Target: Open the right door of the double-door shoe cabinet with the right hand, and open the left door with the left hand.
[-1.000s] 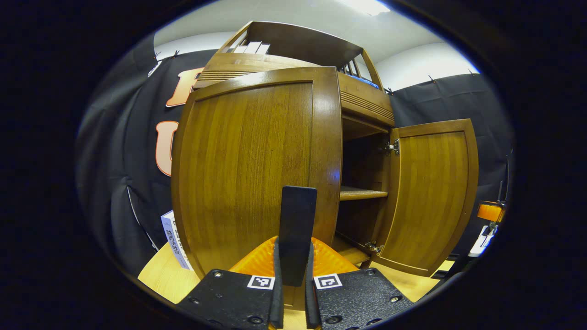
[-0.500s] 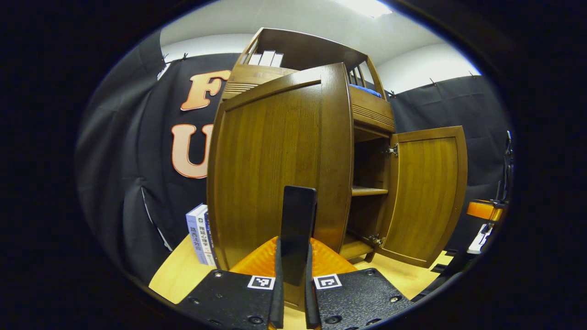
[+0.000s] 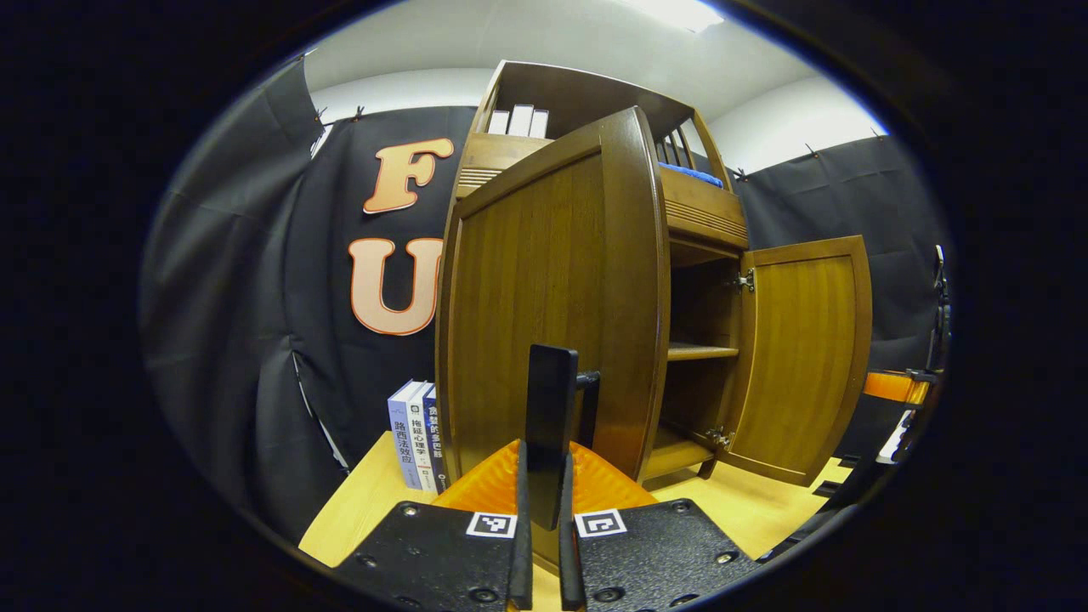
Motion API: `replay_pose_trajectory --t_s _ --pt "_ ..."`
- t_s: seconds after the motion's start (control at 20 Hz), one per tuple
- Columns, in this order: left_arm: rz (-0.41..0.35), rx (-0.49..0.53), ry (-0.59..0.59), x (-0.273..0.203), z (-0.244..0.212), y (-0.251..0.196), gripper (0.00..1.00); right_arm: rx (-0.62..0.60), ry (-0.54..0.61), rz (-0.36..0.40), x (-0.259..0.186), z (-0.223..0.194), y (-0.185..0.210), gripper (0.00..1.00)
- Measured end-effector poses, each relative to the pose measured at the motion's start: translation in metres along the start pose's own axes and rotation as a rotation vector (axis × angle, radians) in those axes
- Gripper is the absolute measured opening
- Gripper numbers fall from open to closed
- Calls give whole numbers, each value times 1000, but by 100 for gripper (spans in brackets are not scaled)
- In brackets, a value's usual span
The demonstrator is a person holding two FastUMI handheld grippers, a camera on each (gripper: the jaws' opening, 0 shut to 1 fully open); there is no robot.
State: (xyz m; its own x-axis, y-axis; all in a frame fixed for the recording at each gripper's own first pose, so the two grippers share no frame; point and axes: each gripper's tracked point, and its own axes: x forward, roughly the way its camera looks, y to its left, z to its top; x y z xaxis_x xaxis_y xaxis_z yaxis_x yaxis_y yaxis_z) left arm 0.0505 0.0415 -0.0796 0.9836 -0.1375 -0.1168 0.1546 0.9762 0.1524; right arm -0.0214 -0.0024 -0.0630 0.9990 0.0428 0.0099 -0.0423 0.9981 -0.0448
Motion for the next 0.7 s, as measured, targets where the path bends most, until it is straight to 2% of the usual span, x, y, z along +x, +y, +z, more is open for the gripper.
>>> replay_pose_trajectory --t_s 0.15,0.25,0.3,0.45,0.7 --pt "2 -5 4 -2 0 4 10 -8 0 1 0 0 1 98" --pt "13 -12 -1 -7 1 12 11 -13 -14 0 -1 6 1 98" --pt "18 -13 -4 -10 2 16 8 -15 -21 0 -1 8 2 98" --pt "39 -32 -12 -16 2 30 10 -20 -31 0 -1 12 4 98" --pt "40 -29 -16 -21 3 38 8 -30 -29 25 0 10 18 98"
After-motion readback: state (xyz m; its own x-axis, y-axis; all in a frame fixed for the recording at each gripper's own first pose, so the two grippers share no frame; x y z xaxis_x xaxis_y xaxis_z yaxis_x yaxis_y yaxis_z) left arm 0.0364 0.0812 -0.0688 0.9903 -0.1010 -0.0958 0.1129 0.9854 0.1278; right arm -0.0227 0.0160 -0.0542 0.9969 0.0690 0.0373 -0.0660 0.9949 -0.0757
